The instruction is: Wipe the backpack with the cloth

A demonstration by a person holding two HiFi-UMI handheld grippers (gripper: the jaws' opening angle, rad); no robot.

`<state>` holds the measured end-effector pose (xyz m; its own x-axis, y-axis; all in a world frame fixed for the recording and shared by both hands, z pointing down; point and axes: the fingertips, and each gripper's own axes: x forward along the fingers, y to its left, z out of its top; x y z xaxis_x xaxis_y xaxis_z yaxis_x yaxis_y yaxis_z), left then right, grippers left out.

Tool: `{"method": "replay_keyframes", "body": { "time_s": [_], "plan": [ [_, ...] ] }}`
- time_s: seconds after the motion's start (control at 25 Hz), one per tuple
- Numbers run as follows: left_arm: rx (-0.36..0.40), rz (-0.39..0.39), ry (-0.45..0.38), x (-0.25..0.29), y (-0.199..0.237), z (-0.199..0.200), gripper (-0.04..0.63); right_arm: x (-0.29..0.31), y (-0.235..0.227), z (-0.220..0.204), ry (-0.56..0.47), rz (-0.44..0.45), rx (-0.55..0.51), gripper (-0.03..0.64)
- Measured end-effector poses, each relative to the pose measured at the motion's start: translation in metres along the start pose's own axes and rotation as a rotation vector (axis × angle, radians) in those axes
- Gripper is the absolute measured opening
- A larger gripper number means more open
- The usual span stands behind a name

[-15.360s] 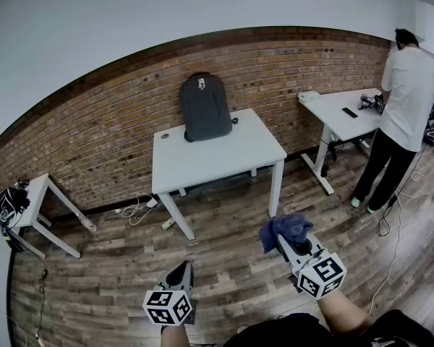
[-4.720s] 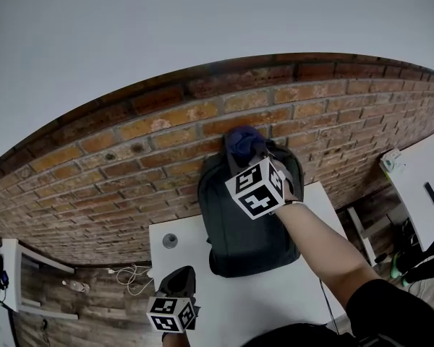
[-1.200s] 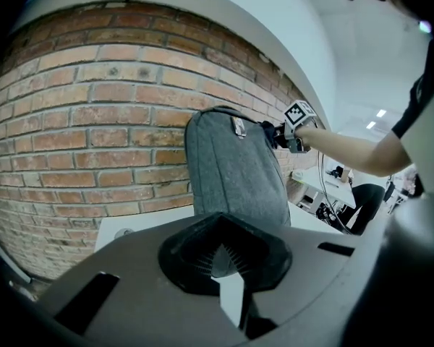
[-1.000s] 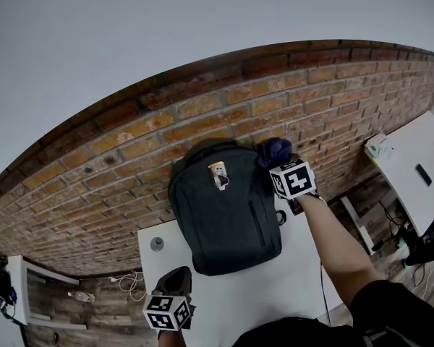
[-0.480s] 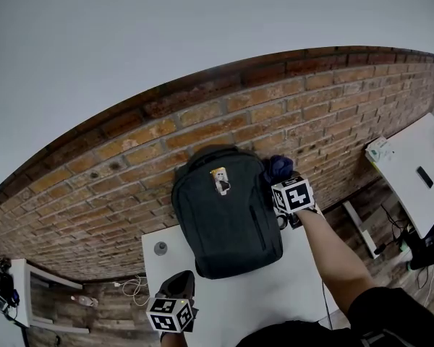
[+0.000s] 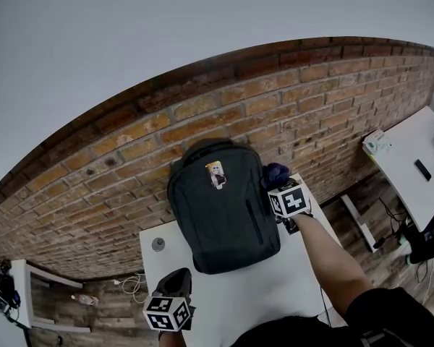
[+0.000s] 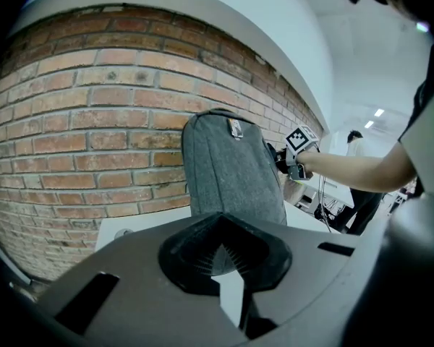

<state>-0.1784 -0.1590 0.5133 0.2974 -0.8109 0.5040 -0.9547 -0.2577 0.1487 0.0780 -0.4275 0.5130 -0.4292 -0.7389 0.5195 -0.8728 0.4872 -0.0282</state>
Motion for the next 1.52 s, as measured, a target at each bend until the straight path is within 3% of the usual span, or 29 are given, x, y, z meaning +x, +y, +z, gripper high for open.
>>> {"method": "replay_keyframes", "body": {
  "time_s": [0.4, 0.8, 1.04, 1.52],
  "plan": [
    [0.001, -0.001, -0.001, -0.005, -0.002, -0.001, -0.006, 0.000, 0.004, -0.034, 0.051, 0.024, 0.024, 0.035],
    [0.006, -0.025, 0.008, -0.004, -0.015, -0.007, -0.006, -0.004, 0.010, -0.079, 0.131, 0.023, -0.039, 0.035],
    [0.008, -0.028, 0.008, -0.006, -0.017, -0.009, -0.006, -0.008, 0.014, -0.114, 0.202, 0.064, -0.018, 0.035],
    [0.021, -0.052, 0.001, -0.006, -0.027, -0.006, -0.006, -0.028, 0.025, -0.194, 0.364, 0.081, -0.077, 0.035]
  ]
}}
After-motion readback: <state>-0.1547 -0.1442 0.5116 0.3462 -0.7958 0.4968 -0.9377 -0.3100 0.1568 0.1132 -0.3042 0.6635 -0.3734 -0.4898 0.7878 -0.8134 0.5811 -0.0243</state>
